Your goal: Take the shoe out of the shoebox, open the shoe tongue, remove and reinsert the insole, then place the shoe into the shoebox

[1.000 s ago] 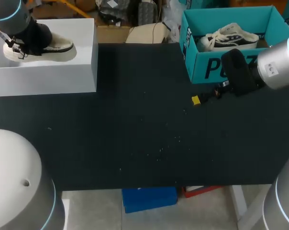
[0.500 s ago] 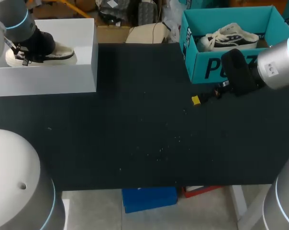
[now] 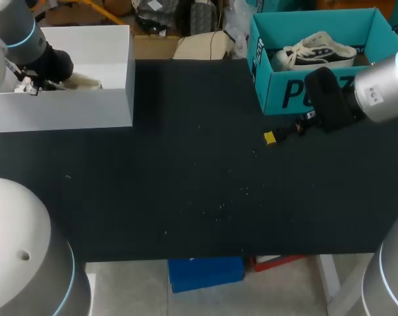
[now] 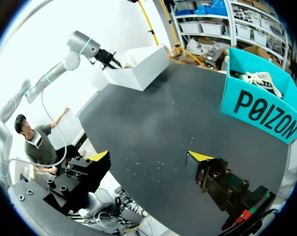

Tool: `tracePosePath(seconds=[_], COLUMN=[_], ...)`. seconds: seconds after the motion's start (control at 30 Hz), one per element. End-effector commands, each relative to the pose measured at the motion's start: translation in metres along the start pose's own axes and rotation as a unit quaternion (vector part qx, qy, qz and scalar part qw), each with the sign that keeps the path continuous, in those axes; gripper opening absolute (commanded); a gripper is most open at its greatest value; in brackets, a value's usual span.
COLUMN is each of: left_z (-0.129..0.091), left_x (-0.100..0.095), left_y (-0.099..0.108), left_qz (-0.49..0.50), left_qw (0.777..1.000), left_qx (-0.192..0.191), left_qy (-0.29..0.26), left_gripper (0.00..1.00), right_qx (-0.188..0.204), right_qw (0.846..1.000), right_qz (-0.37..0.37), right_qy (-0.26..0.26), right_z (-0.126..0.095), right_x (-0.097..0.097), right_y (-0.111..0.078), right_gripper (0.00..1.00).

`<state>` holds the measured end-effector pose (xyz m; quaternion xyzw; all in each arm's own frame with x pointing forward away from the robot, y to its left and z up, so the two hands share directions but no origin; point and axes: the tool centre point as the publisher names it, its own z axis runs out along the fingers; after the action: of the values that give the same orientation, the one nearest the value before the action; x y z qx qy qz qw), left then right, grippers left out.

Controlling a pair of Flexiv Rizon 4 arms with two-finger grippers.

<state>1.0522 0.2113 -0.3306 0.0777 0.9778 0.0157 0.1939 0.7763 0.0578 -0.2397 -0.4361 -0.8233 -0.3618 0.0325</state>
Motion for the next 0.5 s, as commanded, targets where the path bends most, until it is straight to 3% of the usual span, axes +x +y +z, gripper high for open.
tracePosePath(seconds=[0.03, 0.07, 0.13, 0.2, 0.33, 0.5], left_z=[-0.003, -0.008, -0.017, -0.027, -0.051, -0.087], left_x=[0.001, 0.0, -0.003, -0.007, -0.016, -0.024], left_y=[0.0, -0.002, -0.006, -0.011, -0.02, -0.037], left_qz=[0.004, 0.005, 0.007, 0.011, 0.016, 0.03], left_qw=[1.0, 1.0, 1.0, 1.0, 1.0, 0.999], left_qx=[0.008, 0.009, 0.013, 0.016, 0.019, 0.024], left_qy=[-0.004, -0.005, -0.005, -0.004, -0.001, -0.006], left_gripper=[0.31, 0.28, 0.11, 0.07, 0.16, 0.45], right_qx=[0.002, 0.002, 0.002, 0.002, 0.002, 0.002], right_qw=[1.0, 1.0, 1.0, 1.0, 1.0, 1.0], right_qz=[0.0, 0.0, 0.0, 0.0, 0.0, 0.0], right_qy=[-0.001, -0.001, -0.001, -0.001, -0.001, -0.001], right_z=[0.001, 0.001, 0.001, 0.001, 0.001, 0.001], right_x=[0.001, 0.001, 0.001, 0.001, 0.001, 0.001], right_y=[0.001, 0.001, 0.001, 0.001, 0.001, 0.001], right_gripper=[1.0, 1.0, 1.0, 1.0, 1.0, 1.0])
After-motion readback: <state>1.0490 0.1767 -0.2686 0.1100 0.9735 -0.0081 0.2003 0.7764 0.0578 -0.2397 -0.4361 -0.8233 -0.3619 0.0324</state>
